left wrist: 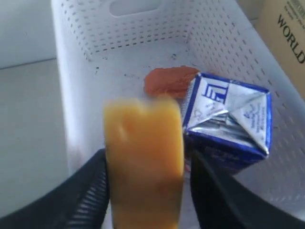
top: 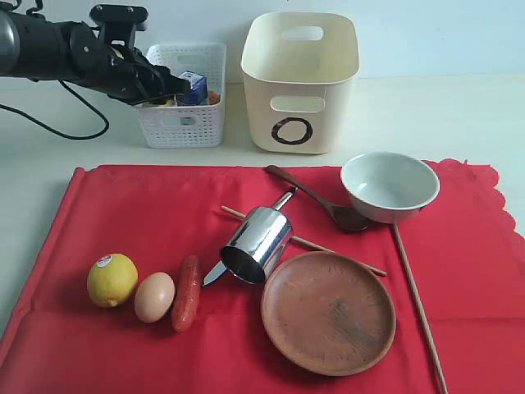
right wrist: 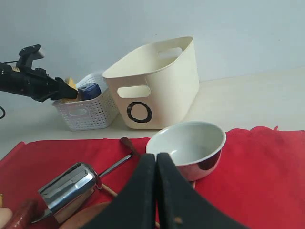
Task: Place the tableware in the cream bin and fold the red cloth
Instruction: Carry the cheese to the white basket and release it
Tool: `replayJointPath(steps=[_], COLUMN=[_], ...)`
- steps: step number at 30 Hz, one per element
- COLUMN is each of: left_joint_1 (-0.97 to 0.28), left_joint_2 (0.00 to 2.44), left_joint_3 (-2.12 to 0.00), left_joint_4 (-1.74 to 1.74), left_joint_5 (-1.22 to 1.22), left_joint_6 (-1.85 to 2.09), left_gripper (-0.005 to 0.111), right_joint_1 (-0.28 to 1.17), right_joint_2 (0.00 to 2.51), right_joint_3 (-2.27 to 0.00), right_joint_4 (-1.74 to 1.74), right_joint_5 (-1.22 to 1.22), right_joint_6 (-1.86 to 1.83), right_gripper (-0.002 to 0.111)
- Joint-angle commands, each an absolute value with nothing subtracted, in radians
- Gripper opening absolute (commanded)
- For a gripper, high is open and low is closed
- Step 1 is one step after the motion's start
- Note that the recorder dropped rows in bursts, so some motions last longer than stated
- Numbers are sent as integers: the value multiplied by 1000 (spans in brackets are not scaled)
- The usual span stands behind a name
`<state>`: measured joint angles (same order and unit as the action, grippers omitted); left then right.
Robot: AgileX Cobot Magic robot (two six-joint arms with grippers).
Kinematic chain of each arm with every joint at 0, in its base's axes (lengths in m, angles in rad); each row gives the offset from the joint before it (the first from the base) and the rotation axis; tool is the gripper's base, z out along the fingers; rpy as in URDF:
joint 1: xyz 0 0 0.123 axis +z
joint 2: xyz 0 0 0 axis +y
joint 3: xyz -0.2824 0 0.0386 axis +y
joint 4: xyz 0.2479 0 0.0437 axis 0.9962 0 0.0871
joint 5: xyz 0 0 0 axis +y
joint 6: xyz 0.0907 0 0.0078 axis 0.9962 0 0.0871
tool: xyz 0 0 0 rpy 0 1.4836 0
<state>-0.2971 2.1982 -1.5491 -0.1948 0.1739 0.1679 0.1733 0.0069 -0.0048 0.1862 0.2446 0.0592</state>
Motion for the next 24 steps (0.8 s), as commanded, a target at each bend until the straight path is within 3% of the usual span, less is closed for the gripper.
replayJointPath(steps=[1, 5, 13, 17, 21, 24], left_joint_1=[-296, -296, -296, -296, -296, -296], left_joint_2=[2211, 2211, 2203, 2159, 2055, 1955], left_joint_3=[-1551, -1551, -1551, -1551, -1551, -1551], left_joint_4=[-195, -195, -197, -197, -186, -172], left_joint_5=[153, 155, 183, 247, 391, 546], left_joint_6=[162, 157, 149, 147, 180, 199], left_gripper=[60, 67, 64, 43, 4, 0], right_joint_1=[173, 173, 173, 173, 173, 173], right_joint_2=[0, 0, 0, 0, 0, 0], right_joint_3=[0, 0, 0, 0, 0, 0], right_joint_4=[185, 185, 185, 185, 185, 185], right_joint_5=[240, 240, 240, 240, 240, 240], right_joint_6=[53, 53, 53, 53, 53, 53], right_gripper=[0, 0, 0, 0, 0, 0])
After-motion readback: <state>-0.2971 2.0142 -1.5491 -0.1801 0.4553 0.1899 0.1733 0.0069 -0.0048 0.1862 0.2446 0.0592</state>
